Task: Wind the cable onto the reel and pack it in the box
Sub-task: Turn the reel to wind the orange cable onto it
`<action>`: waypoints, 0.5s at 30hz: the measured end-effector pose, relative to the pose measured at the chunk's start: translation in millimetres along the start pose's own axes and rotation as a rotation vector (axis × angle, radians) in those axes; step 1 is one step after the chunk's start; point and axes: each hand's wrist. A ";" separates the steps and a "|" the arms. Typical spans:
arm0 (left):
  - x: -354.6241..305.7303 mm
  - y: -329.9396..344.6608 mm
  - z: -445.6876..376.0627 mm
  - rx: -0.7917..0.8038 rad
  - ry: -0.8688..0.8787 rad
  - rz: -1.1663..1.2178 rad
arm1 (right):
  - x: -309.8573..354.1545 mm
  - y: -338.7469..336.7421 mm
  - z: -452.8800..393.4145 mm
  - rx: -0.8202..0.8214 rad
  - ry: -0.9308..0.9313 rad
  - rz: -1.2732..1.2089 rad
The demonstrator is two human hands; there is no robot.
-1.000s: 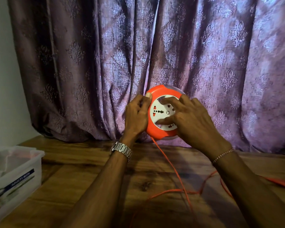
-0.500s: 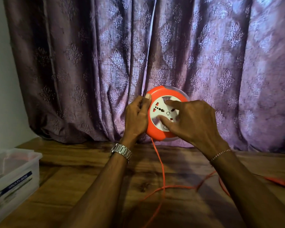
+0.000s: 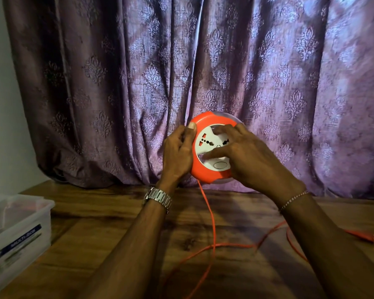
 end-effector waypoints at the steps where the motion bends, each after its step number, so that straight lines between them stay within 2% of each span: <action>1: 0.0 -0.1 0.1 0.002 0.002 -0.006 | 0.4 -0.2 0.1 -0.016 0.010 0.022; 8: -1.4 0.0 -0.5 0.004 0.007 -0.013 | 1.2 7.4 1.6 -0.179 0.113 0.078; 15: -2.8 0.0 -1.1 0.003 -0.001 -0.008 | 8.1 13.3 0.6 -0.356 0.389 -0.001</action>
Point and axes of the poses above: each hand's wrist, its own z-axis away from the middle knuckle, its own y-axis out of the palm, x = y × z, and after that the axes turned 10 degrees about y, right-handed
